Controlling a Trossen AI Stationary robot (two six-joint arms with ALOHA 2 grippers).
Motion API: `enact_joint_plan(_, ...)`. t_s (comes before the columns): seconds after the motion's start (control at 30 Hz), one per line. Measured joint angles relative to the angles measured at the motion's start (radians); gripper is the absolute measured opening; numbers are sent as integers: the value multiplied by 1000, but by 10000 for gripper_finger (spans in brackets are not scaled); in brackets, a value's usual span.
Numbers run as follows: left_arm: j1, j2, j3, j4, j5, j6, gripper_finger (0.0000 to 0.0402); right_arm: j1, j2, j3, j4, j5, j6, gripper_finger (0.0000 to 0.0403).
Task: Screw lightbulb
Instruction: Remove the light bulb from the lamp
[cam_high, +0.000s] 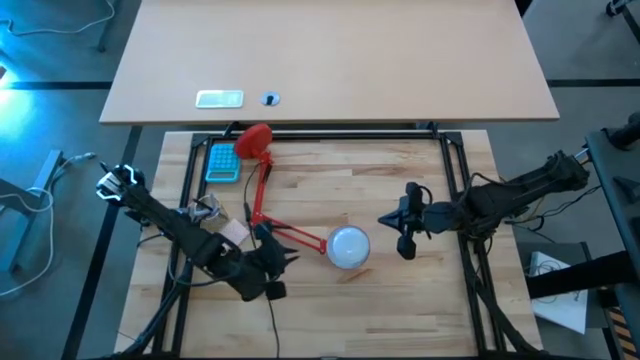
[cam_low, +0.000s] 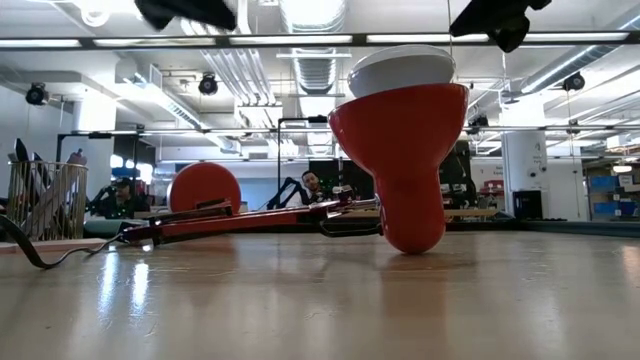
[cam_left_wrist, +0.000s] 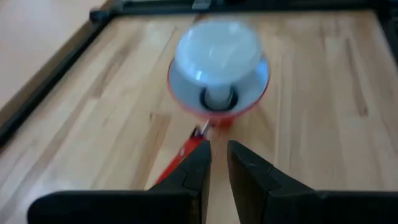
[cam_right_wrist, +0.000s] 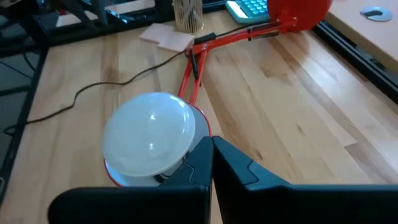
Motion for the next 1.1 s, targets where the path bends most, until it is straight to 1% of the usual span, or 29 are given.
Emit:
enact_joint_plan(0.13, 0, -36, -84, -5, 31, -59, 46, -15, 7, 0, 3, 17, -41, 2)
enact_joint_plan(0.3, 21, -89, -181, 107, 34, -30, 51, -80, -1, 35, 7, 13, -44, 12)
enact_joint_plan(0.43, 66, -132, -206, 214, 35, 59, 73, -119, -35, 85, -12, 9, -98, 44)
enact_joint_plan(0.53, 129, -174, -199, 235, 34, 145, 94, -155, -53, 107, -34, 1, -141, 76)
enact_joint_plan(0.63, 207, -219, -193, 239, 44, 223, 115, -205, -64, 108, -37, -33, -188, 108)
enact_joint_plan(0.77, 337, -265, -192, 247, 151, 312, 138, -299, -62, 111, -27, -104, -279, 148)
enact_joint_plan(0.87, 423, -271, -192, 257, 225, 382, 152, -376, -47, 124, 25, -169, -374, 176)
enact_joint_plan(0.97, 481, -264, -193, 275, 273, 458, 163, -455, -24, 141, 61, -240, -458, 200)
enact_joint_plan(1.1, 512, -264, -194, 341, 303, 530, 173, -524, 9, 188, 48, -303, -495, 229)
